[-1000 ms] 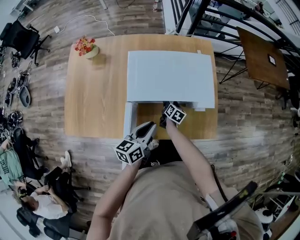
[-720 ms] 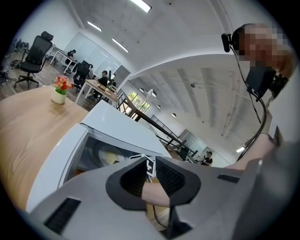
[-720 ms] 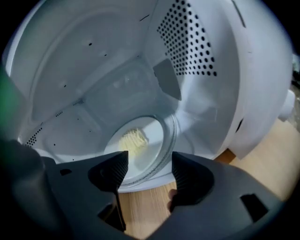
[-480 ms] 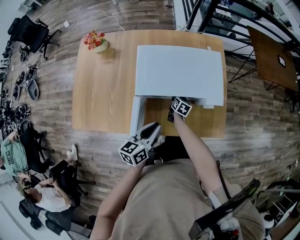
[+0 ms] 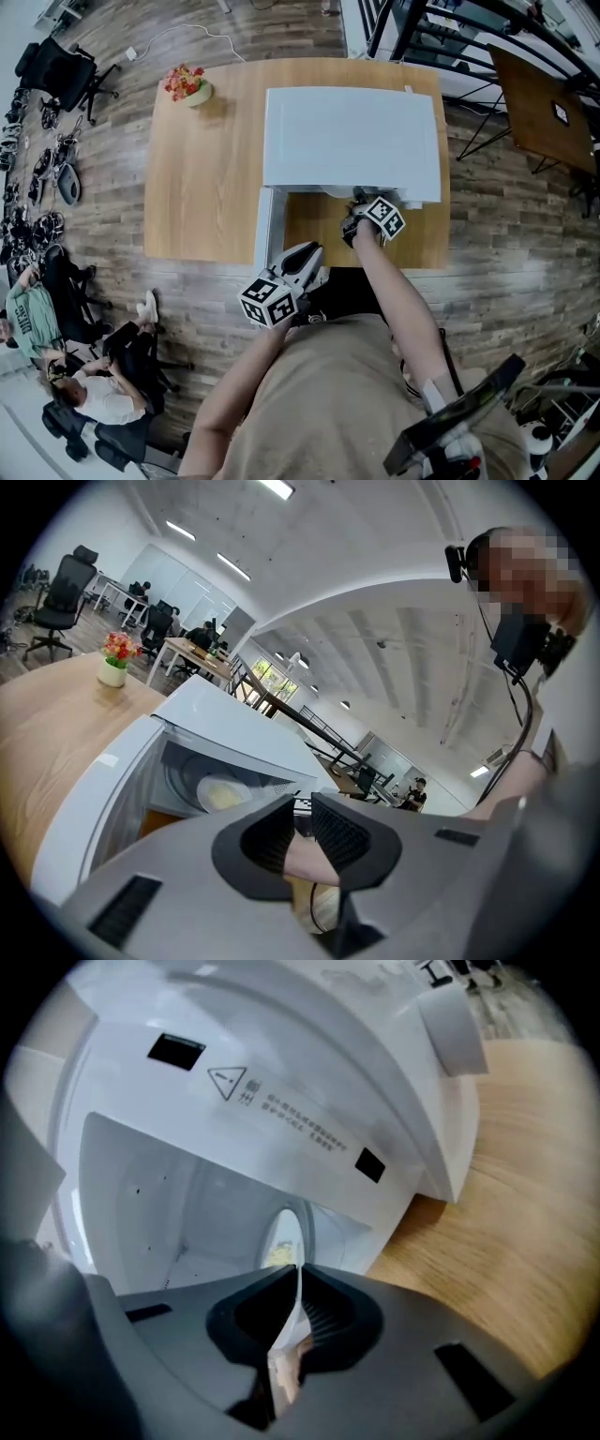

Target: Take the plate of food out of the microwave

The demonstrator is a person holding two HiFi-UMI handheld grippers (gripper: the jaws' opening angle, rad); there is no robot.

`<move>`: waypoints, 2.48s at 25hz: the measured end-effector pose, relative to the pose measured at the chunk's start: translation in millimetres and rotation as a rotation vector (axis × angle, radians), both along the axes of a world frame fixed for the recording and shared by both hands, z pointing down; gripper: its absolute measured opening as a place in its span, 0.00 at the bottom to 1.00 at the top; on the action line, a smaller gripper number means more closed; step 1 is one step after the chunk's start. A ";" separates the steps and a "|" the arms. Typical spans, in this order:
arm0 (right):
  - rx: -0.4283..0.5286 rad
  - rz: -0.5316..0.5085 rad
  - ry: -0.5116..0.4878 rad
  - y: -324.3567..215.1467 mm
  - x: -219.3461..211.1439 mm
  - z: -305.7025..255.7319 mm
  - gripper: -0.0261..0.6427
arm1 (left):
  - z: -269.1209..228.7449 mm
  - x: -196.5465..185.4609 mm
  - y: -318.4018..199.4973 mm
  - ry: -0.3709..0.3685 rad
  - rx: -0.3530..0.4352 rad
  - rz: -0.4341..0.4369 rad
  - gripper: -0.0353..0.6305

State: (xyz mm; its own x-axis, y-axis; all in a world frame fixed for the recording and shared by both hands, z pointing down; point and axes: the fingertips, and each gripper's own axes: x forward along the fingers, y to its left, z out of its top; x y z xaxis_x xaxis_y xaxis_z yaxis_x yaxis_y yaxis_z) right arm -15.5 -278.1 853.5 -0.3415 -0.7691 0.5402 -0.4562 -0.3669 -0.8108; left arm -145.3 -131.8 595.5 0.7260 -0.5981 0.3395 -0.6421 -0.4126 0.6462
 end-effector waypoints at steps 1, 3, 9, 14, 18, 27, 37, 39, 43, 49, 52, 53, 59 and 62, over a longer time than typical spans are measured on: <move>0.016 0.010 -0.037 1.2 -0.8 -3.8 0.07 | 0.6 -0.2 0.9 -0.002 -0.002 -0.002 0.11; 0.044 0.024 -0.101 4.2 -2.1 -13.2 0.06 | 1.1 0.3 2.9 -0.005 -0.003 -0.009 0.11; 0.067 0.030 -0.195 21.4 6.7 -28.2 0.06 | -0.7 7.7 5.1 -0.003 0.000 -0.030 0.11; 0.095 -0.043 -0.230 35.6 13.3 -45.2 0.06 | -4.4 15.7 1.1 -0.002 0.021 -0.055 0.11; 0.082 -0.115 -0.249 60.1 22.3 -66.8 0.06 | -10.2 11.9 2.2 -0.003 0.028 -0.122 0.11; 0.080 -0.368 -0.303 100.3 38.0 -136.4 0.06 | -13.3 2.0 7.4 -0.032 -0.002 -0.299 0.11; 0.080 -0.538 -0.416 122.9 67.7 -191.1 0.06 | -27.4 -1.5 18.8 -0.033 0.069 -0.487 0.11; 0.111 -0.590 -0.418 122.2 58.7 -214.8 0.06 | -37.1 -12.1 24.5 -0.019 0.086 -0.527 0.11; 0.228 -0.700 -0.430 108.8 30.7 -266.2 0.06 | -59.4 -34.4 35.8 0.005 0.128 -0.608 0.11; 0.331 -0.739 -0.479 102.4 24.2 -332.7 0.06 | -93.6 -28.5 48.5 0.027 0.170 -0.633 0.11; 0.384 -0.771 -0.479 99.4 19.0 -356.7 0.06 | -109.6 -31.1 52.6 0.011 0.199 -0.656 0.11; 0.394 -0.775 -0.481 98.3 17.9 -359.4 0.06 | -111.0 -32.3 54.0 0.012 0.202 -0.665 0.11; 0.420 -0.789 -0.472 98.0 14.0 -359.9 0.06 | -98.6 -36.2 74.2 0.029 0.165 -0.696 0.11; 0.444 -0.789 -0.463 99.0 16.3 -362.8 0.06 | -96.8 -44.9 80.8 0.027 0.155 -0.708 0.11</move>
State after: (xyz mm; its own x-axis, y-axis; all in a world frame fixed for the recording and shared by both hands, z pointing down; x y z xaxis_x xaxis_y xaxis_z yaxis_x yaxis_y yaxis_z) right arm 0.8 -179.1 490.7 -0.9416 -0.3323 -0.0535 -0.0444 0.2802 -0.9589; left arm -190.2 -51.0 498.7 0.1539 -0.9676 0.2003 -0.7741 0.0079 0.6331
